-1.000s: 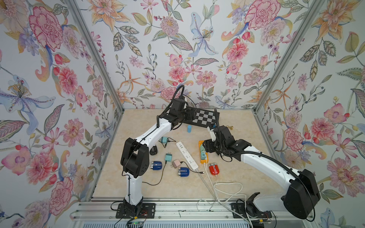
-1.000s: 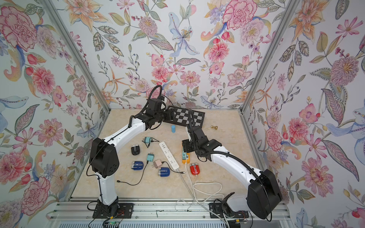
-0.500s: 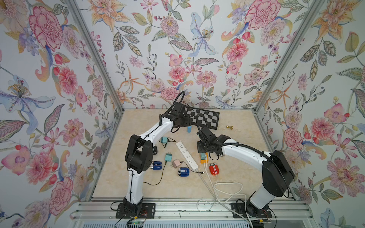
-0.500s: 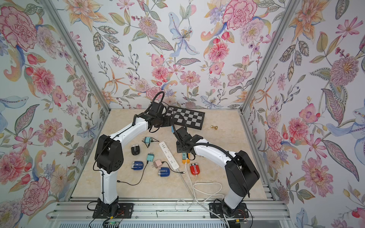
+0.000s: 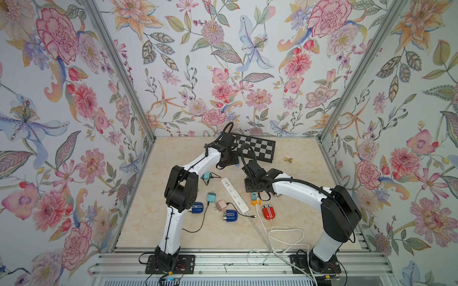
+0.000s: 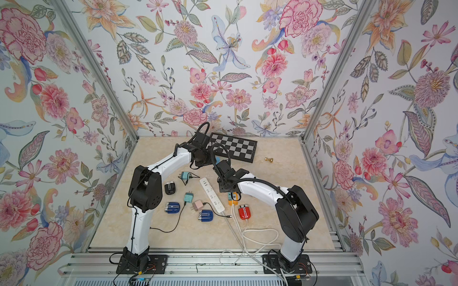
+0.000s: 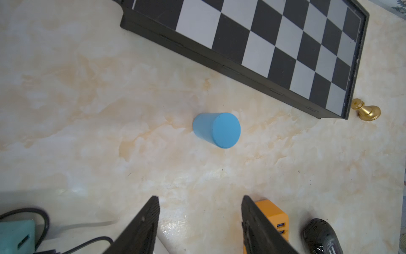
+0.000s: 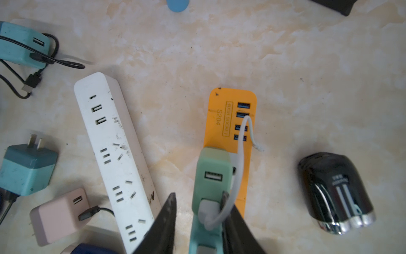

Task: Unplug the electric shaver
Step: Remove the plug from the socket.

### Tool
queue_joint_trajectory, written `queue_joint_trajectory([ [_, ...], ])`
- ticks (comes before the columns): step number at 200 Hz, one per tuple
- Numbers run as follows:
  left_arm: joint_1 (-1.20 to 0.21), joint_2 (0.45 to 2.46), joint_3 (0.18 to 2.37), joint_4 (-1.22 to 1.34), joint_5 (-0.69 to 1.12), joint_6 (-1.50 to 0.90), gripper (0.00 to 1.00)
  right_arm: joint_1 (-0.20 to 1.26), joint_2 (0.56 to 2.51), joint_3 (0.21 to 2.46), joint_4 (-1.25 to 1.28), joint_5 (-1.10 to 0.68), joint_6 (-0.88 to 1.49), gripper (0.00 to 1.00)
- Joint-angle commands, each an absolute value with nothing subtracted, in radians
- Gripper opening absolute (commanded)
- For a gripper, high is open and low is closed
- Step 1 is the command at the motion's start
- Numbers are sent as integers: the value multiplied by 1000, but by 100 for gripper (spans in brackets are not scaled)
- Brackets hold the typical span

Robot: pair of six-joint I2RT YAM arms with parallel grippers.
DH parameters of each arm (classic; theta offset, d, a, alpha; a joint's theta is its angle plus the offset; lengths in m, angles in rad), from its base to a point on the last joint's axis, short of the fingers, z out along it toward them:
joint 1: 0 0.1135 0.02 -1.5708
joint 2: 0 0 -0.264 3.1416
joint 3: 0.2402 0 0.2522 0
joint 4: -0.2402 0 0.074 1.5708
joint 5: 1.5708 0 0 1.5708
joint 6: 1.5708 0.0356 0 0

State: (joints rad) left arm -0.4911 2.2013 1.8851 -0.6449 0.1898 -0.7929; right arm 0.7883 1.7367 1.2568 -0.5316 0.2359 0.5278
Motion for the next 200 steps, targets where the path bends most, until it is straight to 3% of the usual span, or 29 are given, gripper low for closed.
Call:
queue_joint_trajectory([
  [1, -500, 2228, 1913, -706, 210, -859, 60, 804, 1749, 1258, -560, 213, 516, 32],
  [22, -511, 2242, 1911, -726, 215, -884, 60, 800, 1738, 1241, -560, 224, 502, 32],
  [81, -534, 2265, 1945, -736, 201, -911, 60, 755, 1690, 1204, -561, 301, 522, 62],
  [106, -534, 2268, 1948, -738, 199, -912, 60, 747, 1716, 1225, -561, 279, 514, 63],
  [138, -533, 2276, 1956, -750, 180, -920, 60, 743, 1776, 1271, -561, 244, 489, 55],
  [171, -530, 2284, 1970, -787, 166, -934, 60, 733, 1817, 1295, -561, 216, 460, 37],
  [200, -530, 2270, 1953, -818, 158, -968, 60, 737, 1813, 1291, -554, 170, 433, 27],
])
